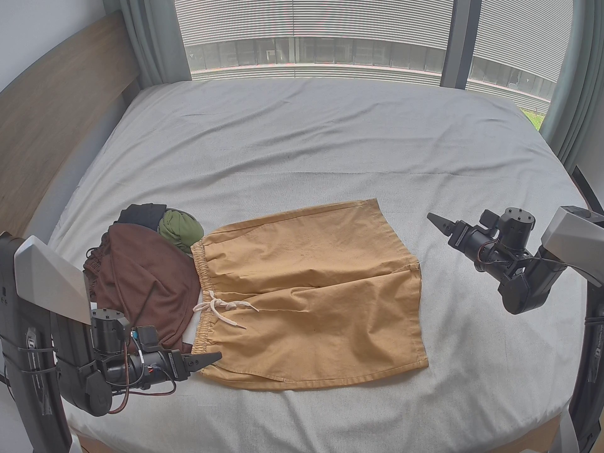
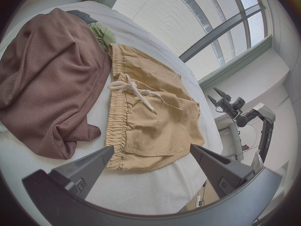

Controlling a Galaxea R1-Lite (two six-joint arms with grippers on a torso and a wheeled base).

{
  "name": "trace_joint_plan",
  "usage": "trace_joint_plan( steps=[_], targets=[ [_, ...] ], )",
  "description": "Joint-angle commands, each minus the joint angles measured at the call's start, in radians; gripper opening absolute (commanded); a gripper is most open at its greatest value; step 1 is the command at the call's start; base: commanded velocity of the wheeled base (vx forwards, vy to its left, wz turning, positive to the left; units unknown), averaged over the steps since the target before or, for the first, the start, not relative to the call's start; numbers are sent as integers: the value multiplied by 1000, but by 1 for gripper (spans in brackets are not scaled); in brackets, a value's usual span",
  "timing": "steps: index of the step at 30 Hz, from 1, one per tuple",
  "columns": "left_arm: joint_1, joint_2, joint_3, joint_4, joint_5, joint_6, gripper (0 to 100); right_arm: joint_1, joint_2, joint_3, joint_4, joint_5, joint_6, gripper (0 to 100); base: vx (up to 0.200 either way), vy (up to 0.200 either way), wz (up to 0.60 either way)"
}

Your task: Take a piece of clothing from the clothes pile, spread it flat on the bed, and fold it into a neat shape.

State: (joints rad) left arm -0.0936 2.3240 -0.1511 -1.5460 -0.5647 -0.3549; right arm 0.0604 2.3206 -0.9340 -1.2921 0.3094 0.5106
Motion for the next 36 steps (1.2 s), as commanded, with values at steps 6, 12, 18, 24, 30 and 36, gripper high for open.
trace_joint_plan(
  steps=[6,12,18,24,30,36],
  targets=[
    [18,46,2,1,37,16,100,2,-10,4,-6,1,0,100,0,0,0],
    [20,80,11,1,55,36,100,2,-7,4,-6,1,0,100,0,0,0],
    [11,101,4,1,54,53,100,2,-6,4,-7,1,0,100,0,0,0],
    [12,115,-2,1,52,50,100,2,-7,11,-7,1,0,100,0,0,0],
    [11,132,-22,1,51,48,100,4,-7,12,-7,1,0,100,0,0,0],
    [14,143,-39,0,51,48,0,4,-12,52,-6,1,-17,100,0,0,0]
  ],
)
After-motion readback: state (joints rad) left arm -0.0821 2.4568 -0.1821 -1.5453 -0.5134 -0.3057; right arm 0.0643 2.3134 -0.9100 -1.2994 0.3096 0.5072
